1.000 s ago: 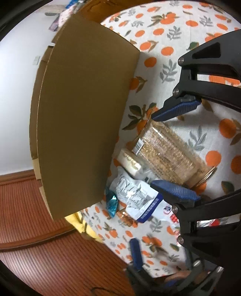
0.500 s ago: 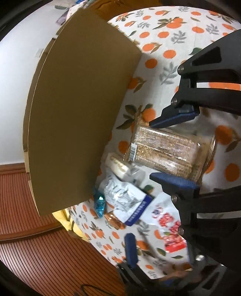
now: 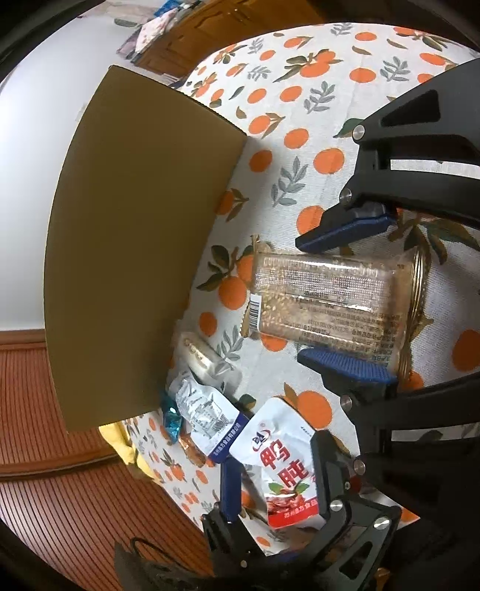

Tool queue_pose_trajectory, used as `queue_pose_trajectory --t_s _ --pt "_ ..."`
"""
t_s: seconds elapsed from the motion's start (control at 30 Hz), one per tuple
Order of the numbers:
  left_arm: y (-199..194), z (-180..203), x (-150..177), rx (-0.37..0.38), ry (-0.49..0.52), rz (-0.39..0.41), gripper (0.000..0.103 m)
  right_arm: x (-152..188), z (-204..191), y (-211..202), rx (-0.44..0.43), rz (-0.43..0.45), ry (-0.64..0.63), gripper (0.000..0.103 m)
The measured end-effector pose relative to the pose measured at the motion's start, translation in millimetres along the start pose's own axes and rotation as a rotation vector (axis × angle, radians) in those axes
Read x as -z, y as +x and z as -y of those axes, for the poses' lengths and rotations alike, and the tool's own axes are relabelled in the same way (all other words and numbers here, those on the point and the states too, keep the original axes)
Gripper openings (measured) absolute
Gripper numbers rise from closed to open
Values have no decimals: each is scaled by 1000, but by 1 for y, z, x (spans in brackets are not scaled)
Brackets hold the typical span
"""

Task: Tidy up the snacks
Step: 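Close the left tool on the red-white duck-neck pouch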

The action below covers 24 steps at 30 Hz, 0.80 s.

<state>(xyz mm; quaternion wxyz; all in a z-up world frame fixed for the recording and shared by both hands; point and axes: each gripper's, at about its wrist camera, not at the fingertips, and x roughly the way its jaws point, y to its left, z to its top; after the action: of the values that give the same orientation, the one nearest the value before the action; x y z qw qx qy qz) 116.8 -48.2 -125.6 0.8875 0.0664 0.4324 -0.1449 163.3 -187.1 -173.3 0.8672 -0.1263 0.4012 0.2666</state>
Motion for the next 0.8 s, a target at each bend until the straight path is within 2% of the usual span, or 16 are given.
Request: queue_pose_trajectory --t_s 0.07,0.6,0.8 --pt "2 -2 -1 -5 -10 -12 103 0 -1 0 8 3 -3 55" --pt "6 -2 -6 0 1 -60 103 1 1 0 1 5 1 55" --pt "5 2 -6 1 21 -39 101 1 2 -1 1 6 4 55"
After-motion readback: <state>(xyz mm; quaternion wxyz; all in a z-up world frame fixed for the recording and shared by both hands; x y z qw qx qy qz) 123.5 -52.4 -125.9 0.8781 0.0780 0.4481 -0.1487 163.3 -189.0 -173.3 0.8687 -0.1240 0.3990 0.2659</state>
